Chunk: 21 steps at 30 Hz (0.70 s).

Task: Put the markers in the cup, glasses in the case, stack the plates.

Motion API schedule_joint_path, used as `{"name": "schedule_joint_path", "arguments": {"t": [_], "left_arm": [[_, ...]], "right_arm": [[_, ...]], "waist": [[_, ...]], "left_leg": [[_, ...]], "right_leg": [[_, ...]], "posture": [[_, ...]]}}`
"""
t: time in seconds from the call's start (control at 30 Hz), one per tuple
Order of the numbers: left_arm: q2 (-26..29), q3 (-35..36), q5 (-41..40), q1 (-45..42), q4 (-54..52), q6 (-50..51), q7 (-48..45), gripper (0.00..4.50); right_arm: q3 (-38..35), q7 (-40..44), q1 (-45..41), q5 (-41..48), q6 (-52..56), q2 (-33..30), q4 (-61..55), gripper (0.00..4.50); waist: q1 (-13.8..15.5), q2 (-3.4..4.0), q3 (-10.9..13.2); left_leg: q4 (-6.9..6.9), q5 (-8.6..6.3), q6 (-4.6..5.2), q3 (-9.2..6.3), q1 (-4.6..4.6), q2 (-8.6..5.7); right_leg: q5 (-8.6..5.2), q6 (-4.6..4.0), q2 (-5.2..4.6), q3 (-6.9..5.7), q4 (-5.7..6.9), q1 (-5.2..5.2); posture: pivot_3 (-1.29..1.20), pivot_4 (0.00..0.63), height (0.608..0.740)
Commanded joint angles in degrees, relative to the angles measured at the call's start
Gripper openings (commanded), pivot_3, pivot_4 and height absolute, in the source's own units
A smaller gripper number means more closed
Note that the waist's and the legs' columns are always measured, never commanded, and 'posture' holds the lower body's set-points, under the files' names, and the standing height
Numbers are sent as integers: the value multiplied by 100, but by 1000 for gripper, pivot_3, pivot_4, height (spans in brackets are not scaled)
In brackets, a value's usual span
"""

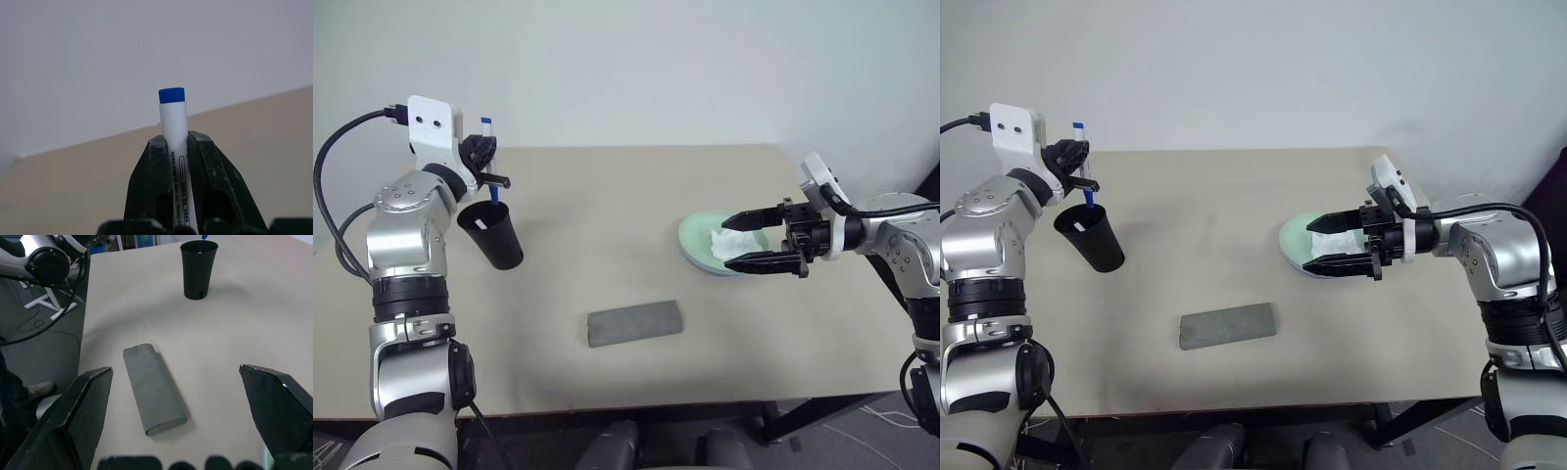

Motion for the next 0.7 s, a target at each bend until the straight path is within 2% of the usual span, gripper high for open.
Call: {"name": "schedule_joint_path", "arguments": {"t": [0.03, 0.3, 0.7], "left_arm": [[106, 249, -120, 140, -170, -175, 32, 93], [14, 385, -102, 596, -119, -754, 96, 93], [-239, 428, -98, 732, 344, -2047, 118, 93]], "right_arm": [[-225, -55, -108, 86, -56, -60, -89, 4500], [-238, -135, -89, 158, 30, -27, -212, 4500], [-226, -232, -117, 167, 18, 69, -267, 4500]], "waist": [[-4, 1, 0], [13, 0, 0], [7, 0, 0]], "left_leg": [[-1, 0, 0, 0, 0, 0], [-1, 0, 0, 1, -1, 1], [-1, 0, 0, 2, -1, 2]], "right_leg": [[0, 0, 0, 0, 0, -1], [4, -7, 0, 1, 0, -3], [4, -6, -1, 0, 0, -3]], "posture": [[0, 0, 683], [0, 0, 683], [0, 0, 683]]}}
